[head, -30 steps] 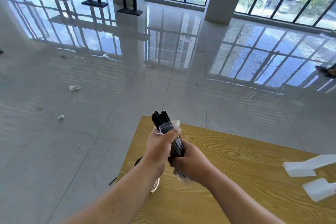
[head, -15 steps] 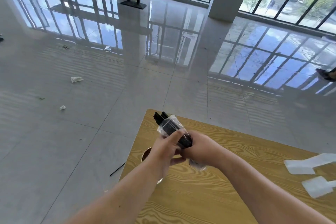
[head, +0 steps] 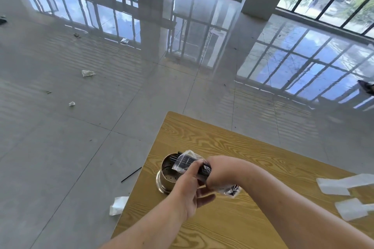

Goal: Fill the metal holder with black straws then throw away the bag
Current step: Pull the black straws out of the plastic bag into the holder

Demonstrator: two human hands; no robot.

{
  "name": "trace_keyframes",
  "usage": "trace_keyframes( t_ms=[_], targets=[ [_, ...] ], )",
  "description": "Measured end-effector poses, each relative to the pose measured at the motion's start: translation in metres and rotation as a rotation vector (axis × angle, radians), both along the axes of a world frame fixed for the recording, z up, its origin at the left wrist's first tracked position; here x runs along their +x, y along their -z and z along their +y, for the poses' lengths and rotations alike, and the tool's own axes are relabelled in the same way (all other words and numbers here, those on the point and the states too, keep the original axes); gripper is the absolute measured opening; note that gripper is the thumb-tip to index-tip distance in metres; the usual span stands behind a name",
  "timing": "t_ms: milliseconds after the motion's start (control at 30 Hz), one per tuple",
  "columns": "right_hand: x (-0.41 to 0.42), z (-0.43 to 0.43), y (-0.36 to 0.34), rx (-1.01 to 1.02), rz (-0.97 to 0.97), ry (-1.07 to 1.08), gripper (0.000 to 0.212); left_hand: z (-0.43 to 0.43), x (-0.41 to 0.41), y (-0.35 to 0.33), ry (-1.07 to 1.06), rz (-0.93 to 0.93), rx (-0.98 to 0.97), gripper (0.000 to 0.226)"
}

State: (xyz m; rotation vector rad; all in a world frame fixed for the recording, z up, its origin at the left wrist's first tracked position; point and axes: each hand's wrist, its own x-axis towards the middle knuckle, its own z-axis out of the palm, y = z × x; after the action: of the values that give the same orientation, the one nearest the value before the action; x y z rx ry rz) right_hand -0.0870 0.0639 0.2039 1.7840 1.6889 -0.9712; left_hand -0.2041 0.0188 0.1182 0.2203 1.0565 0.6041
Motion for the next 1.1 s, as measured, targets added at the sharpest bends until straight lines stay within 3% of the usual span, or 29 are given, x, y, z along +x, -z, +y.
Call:
trace_keyframes(
  t_ms=[533,1100],
  targets=[
    [-0.013,0.000,0.011,-0.105,-0.114,-0.042,0.043,-0.013,-0.002,0.018,0.030,-0.058,-0.055,0.061],
    [-0.002,0.004,0.004,-0.110,-0.115,-0.019,0.043,-0.013,0.008,0.014,0.031,-0.076,-0.057,0.058]
  ],
)
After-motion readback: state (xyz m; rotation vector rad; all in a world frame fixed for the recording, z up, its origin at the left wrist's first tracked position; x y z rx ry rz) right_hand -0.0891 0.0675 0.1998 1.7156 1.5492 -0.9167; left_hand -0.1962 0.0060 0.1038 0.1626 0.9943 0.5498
